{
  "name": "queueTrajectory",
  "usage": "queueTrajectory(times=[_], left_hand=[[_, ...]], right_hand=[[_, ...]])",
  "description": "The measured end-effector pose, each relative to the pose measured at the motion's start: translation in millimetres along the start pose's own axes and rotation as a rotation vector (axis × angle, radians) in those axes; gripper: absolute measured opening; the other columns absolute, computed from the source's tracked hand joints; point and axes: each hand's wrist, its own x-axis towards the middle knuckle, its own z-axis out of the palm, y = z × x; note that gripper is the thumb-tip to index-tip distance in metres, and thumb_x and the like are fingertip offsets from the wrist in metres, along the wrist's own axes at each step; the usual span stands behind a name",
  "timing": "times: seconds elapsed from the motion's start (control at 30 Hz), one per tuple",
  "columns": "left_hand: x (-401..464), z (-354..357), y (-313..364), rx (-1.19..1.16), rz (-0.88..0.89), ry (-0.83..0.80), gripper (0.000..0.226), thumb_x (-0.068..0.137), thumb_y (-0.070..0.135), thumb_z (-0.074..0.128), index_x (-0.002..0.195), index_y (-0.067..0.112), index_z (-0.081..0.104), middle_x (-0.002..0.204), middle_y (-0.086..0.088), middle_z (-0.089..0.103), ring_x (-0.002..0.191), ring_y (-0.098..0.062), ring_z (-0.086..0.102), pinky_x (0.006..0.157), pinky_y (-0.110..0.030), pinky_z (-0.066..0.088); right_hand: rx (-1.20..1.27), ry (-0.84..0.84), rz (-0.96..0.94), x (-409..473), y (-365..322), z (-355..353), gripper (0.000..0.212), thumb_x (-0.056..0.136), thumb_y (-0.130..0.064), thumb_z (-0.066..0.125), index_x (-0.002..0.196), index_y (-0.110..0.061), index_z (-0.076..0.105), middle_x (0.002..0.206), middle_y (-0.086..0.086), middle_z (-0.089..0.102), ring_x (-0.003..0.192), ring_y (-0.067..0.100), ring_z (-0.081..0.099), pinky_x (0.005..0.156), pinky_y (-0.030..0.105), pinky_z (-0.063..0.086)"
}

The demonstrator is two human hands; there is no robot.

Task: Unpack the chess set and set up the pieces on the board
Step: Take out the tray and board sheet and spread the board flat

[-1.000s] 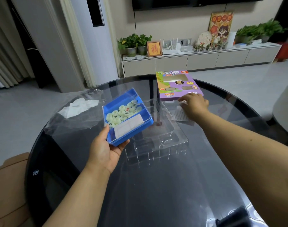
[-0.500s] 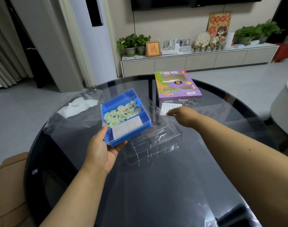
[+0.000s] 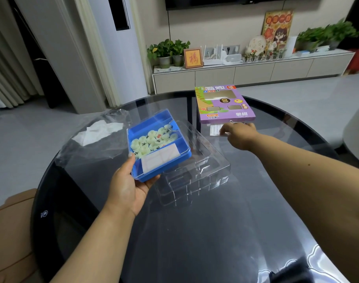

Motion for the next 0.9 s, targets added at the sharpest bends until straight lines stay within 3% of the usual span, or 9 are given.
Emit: queueTrajectory(times=[0.1,0.17,0.27,0.37,0.47,0.57,0.77,0.9], left_hand=[[-0.4,0.7,-0.6,-0.001,-0.001,0.003,0.021,0.099,0.029,0.046,0.105,0.017,0.063,0.083,-0.002,0.075,0.07,-0.016,0.072,0.049,-0.027,0.055],[-1.0,0.4,-0.3,-0.005,0.002,0.001,0.021,0.099,0.03,0.046,0.105,0.017,0.063,0.082,-0.002,0.075,0.07,-0.016,0.072,0.049,-0.027,0.055],[-2.4,0.0,0.6,-0.009,0.007,0.005,0.021,0.099,0.03,0.046,0.105,0.018,0.063,0.081,-0.001,0.075,0.069,-0.015,0.072,0.049,-0.027,0.055],[-4.4,-0.6,2.2,-0.021,0.012,0.008,0.02,0.099,0.03,0.047,0.104,0.019,0.063,0.081,0.0,0.075,0.07,-0.014,0.072,0.05,-0.027,0.056],[-5.7,-1.0,4.2,-0.03,0.019,0.013,0.02,0.099,0.029,0.047,0.102,0.019,0.064,0.082,0.001,0.075,0.07,-0.014,0.072,0.051,-0.027,0.056],[-6.3,-1.3,6.6,-0.047,0.026,0.016,0.02,0.099,0.028,0.047,0.102,0.019,0.064,0.084,0.0,0.075,0.072,-0.015,0.072,0.053,-0.028,0.057],[-7.8,-1.0,7.9,-0.066,0.04,0.019,0.02,0.099,0.029,0.046,0.101,0.019,0.064,0.084,-0.001,0.075,0.073,-0.016,0.073,0.055,-0.028,0.058],[-7.0,-0.2,7.4,-0.06,0.038,0.039,0.02,0.098,0.03,0.047,0.103,0.019,0.063,0.084,-0.002,0.075,0.075,-0.017,0.073,0.055,-0.028,0.058]], right_hand=[[0.084,0.048,-0.051,-6.0,-9.1,-5.0,0.029,0.09,-0.03,0.051,0.12,-0.029,0.054,0.129,0.007,0.051,0.125,0.025,0.038,0.102,0.04,0.024],[0.205,0.046,-0.186,-19.9,-20.4,-13.0,0.041,0.083,-0.05,0.061,0.118,-0.031,0.055,0.13,0.001,0.05,0.127,0.021,0.034,0.103,0.042,0.025],[0.191,-0.262,-0.383,-43.0,-37.9,-26.1,0.084,0.057,-0.075,0.063,0.132,-0.042,0.043,0.147,-0.008,0.033,0.139,0.019,0.021,0.113,0.053,0.021],[0.018,-0.455,-0.436,-49.8,-44.9,-24.9,0.107,0.052,-0.074,0.069,0.143,-0.049,0.02,0.157,-0.015,0.002,0.146,0.02,-0.002,0.115,0.058,0.015],[-0.099,-0.376,-0.429,-49.6,-50.7,-20.8,0.105,0.058,-0.075,0.068,0.145,-0.048,0.016,0.158,-0.015,-0.002,0.146,0.02,-0.007,0.115,0.058,0.011],[-0.096,-0.288,-0.382,-46.8,-60.1,-17.1,0.096,0.066,-0.074,0.061,0.147,-0.041,0.022,0.159,-0.009,0.004,0.146,0.021,-0.001,0.115,0.055,0.012],[-0.08,0.166,-0.305,-34.1,-81.8,1.2,0.061,0.082,-0.051,0.062,0.134,-0.021,0.049,0.137,0.001,0.049,0.127,0.022,0.042,0.103,0.039,0.038],[-0.061,0.338,-0.479,-40.1,-98.9,18.1,0.038,0.089,-0.031,0.053,0.125,-0.019,0.057,0.122,0.002,0.06,0.113,0.025,0.052,0.09,0.035,0.04]])
